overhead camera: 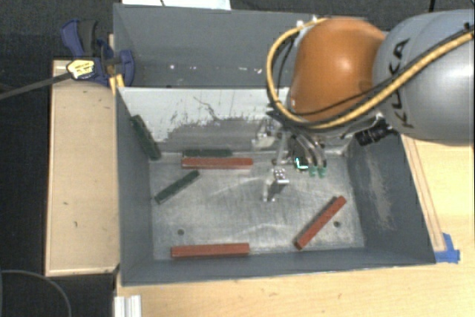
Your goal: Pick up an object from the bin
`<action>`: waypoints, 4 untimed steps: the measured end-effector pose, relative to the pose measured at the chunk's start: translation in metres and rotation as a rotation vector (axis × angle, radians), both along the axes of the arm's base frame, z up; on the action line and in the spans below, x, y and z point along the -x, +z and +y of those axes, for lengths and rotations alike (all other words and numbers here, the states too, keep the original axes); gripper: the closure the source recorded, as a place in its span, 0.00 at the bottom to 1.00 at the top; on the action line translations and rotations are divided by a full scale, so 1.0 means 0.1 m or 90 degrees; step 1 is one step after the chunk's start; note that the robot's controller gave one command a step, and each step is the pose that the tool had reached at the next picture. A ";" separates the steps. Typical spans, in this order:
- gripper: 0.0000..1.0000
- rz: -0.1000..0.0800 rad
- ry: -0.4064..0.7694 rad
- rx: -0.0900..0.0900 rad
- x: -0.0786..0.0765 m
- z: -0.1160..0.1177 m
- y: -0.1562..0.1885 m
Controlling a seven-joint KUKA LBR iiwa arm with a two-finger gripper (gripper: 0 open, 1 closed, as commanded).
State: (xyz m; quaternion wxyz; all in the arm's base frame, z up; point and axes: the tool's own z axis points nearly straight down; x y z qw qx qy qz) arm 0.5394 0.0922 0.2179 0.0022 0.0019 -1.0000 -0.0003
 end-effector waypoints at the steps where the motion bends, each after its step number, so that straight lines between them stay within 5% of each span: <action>1: 0.00 -0.004 -0.002 0.000 -0.02 0.00 0.03; 2: 0.00 -0.008 0.027 0.000 -0.15 0.04 -0.09; 3: 0.00 -0.009 0.090 -0.001 -0.36 0.11 -0.67; 4: 1.00 -0.005 0.111 -0.001 -0.53 0.58 -1.37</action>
Offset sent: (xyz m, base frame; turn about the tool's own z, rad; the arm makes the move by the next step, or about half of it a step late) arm 0.0452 0.0175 -0.0518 -0.1556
